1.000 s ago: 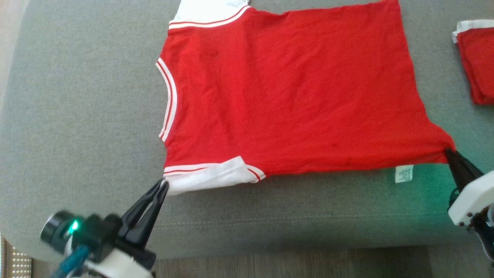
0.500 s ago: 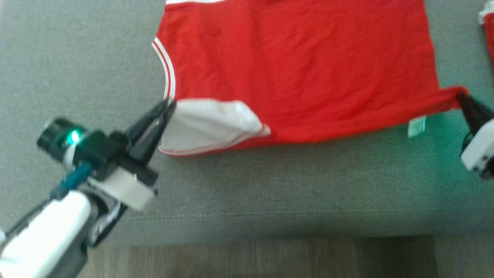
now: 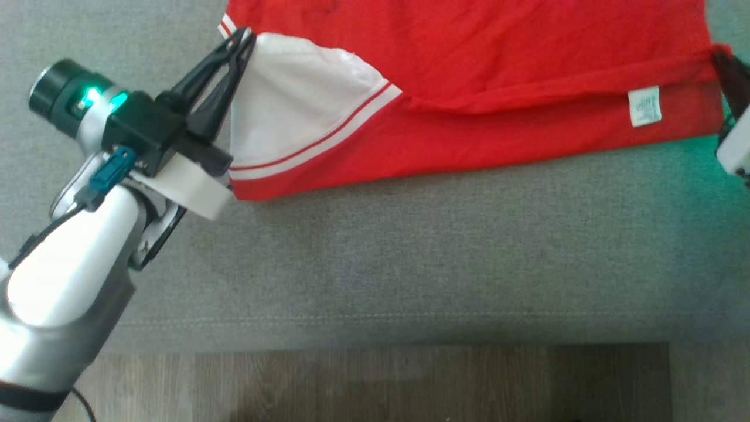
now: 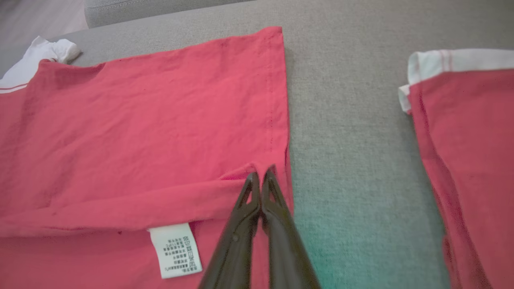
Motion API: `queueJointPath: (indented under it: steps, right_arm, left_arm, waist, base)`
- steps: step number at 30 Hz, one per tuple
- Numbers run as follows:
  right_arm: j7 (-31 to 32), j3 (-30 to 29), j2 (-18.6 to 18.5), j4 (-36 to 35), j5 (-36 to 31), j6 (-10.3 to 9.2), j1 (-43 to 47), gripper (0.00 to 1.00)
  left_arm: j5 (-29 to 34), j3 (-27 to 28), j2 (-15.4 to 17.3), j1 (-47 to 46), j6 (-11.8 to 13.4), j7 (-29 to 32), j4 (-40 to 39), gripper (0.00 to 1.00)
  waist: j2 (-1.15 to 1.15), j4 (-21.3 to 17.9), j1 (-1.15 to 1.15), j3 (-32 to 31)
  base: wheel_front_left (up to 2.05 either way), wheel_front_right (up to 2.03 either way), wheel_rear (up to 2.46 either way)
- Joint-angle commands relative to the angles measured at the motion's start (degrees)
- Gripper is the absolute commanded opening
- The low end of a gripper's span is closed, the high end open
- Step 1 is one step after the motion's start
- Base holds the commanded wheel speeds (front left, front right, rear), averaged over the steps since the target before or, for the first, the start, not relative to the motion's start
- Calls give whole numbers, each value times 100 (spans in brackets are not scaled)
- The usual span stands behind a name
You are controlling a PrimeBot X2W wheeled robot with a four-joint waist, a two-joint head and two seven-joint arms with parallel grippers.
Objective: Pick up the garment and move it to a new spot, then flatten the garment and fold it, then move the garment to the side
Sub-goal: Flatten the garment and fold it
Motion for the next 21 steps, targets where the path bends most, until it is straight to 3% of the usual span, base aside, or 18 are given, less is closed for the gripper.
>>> queueJointPath:
  steps: [1,2,3,4,6,15,21]
  right_arm:
    - [-94,113,-126,-154,0,-1,-163,0]
    - [-156,141,-122,-111,13,-1,-220,30]
    - [-218,165,-120,-72,19,-1,-261,79]
    - [-304,185,-119,-47,21,-1,-289,100]
    - [-500,218,-114,-18,36,-1,-279,100]
    - [-1536,-268,87,-540,217,-1,849,100]
    - [-2090,-290,505,-786,266,-1,1642,100]
  left_arm:
    - [86,240,144,-292,12,-75,-62,0]
    - [101,247,93,-330,24,-109,1,0]
    - [111,261,42,-356,42,-137,61,0]
    - [104,278,-12,-361,57,-158,112,20]
    - [59,319,-112,-311,87,-185,185,100]
    - [-396,889,-489,1035,604,-210,-282,100]
    - [-1048,973,-855,2083,638,-211,-263,100]
  waist:
    - [0,4,-1,64]
    - [0,9,-1,79]
    - [0,13,-1,92]
    - [0,15,-1,99]
    - [0,21,-1,89]
    - [0,8,-1,-200]
    - [0,-48,-1,-340]
  base:
    - [0,0,0]
    - [0,0,0]
    - [0,0,0]
    - [0,0,0]
    - [0,0,0]
    - [0,0,0]
    - [0,0,0]
